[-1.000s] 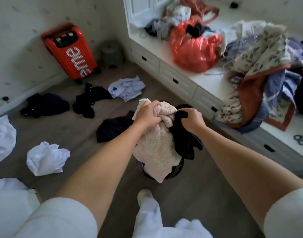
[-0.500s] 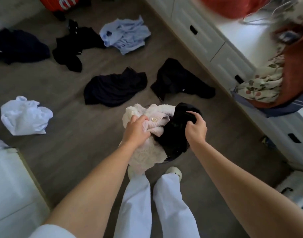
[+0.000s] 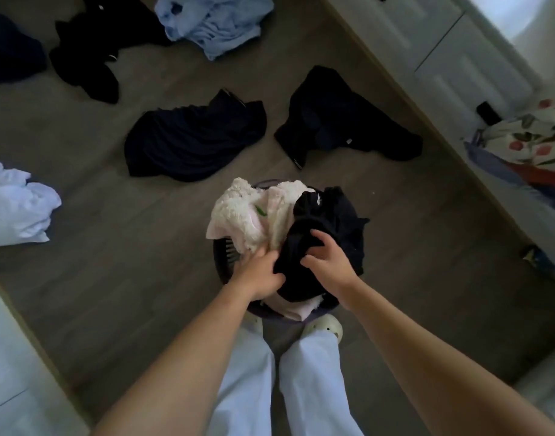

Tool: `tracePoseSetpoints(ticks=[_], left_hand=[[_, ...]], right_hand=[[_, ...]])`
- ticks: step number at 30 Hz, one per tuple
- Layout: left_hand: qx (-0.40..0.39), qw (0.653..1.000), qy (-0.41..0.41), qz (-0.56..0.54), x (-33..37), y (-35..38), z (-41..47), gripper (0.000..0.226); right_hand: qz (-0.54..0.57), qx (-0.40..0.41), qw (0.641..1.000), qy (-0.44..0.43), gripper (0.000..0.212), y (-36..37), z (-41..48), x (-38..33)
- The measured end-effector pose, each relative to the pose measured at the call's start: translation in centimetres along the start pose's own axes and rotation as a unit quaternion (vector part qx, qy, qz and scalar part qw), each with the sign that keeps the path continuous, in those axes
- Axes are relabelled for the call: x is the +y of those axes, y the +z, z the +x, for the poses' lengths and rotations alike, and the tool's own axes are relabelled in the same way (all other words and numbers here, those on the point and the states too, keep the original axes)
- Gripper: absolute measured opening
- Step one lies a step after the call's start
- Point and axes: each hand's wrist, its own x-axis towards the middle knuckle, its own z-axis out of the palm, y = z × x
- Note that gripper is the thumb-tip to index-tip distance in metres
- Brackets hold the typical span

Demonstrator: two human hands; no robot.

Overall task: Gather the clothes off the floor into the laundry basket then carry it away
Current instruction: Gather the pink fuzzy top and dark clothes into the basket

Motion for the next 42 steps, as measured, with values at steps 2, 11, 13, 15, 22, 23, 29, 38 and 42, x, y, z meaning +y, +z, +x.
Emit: tracePoseSetpoints(ticks=[2, 11, 13, 15, 22, 23, 29, 38, 42], left_hand=[[-0.009, 0.996, -0.078, 0.034, -0.8, 0.3, 0.1, 0.059], [0.256, 0.935, -0.005, 0.247, -2.5, 0.7, 4.2, 0.091], [0.295, 0.926, -0.001, 0.235, -3.5, 0.1, 6.3, 0.105], [0.265, 0.940, -0.020, 0.215, -3.9, 0.0, 7.7, 0.105], [0.027, 0.981, -0.064, 0.181, -5.8, 3.7, 10.0, 0.095], [0.015, 0.980, -0.067, 0.185, -6.0, 3.6, 9.9, 0.094], [0.364, 0.911, 0.070, 0.182, -5.2, 0.0, 7.7, 0.041], [0.241, 0.963, -0.082, 0.084, -5.3, -8.9, 10.9, 0.024], [0.317, 0.936, -0.103, 0.108, -4.5, -9.8, 9.1, 0.023]], right_hand=[[-0.105, 0.063, 0.991, -0.047, 0.070, 0.1, 0.9, 1.9], [-0.295, 0.051, 0.953, -0.051, 0.124, 1.2, 7.9, 2.1], [-0.238, 0.035, 0.968, -0.066, 0.123, 2.6, 9.8, 2.2], [-0.212, 0.020, 0.973, -0.088, 0.120, 3.9, 11.0, 2.7], [-0.288, -0.071, 0.954, -0.050, 0.086, 4.7, 12.3, 6.9], [-0.281, -0.077, 0.956, -0.048, 0.084, 4.5, 12.3, 7.1], [-0.181, 0.026, 0.979, -0.094, 0.058, 3.0, 10.6, 5.6], [-0.137, 0.168, 0.976, -0.012, 0.050, 1.2, 9.7, 3.8], [-0.070, 0.128, 0.989, 0.015, 0.044, 2.3, 9.7, 3.4]])
